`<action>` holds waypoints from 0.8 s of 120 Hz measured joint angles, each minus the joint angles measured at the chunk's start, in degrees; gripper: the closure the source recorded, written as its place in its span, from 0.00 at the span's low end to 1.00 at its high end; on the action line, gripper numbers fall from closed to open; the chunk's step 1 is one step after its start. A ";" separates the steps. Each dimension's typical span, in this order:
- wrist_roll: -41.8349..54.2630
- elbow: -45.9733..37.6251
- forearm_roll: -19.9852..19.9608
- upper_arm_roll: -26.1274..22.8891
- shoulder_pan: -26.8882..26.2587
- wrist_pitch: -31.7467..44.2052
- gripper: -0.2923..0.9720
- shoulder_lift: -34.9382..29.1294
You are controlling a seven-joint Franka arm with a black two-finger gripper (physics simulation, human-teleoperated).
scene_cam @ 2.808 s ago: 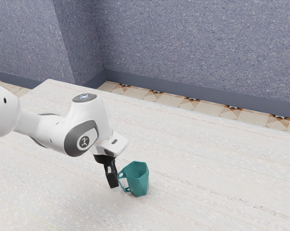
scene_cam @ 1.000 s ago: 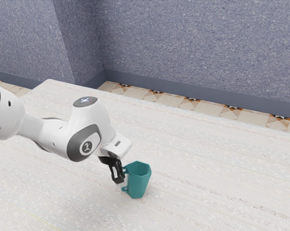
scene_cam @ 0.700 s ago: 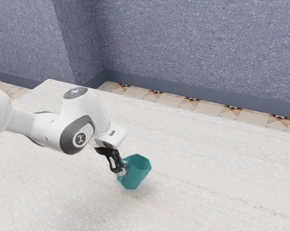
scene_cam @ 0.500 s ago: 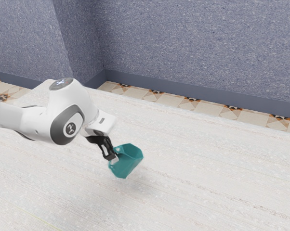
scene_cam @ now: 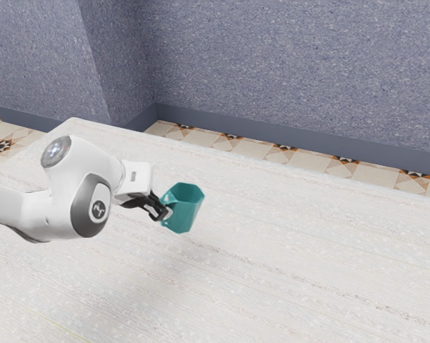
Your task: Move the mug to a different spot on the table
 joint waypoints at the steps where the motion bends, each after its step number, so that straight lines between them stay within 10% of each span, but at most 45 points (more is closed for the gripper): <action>1: 0.01 -0.11 -0.41 0.01 -0.05 0.36 0.75 -0.06; 96: 0.35 -5.93 -11.65 1.26 -2.37 21.77 0.75 5.24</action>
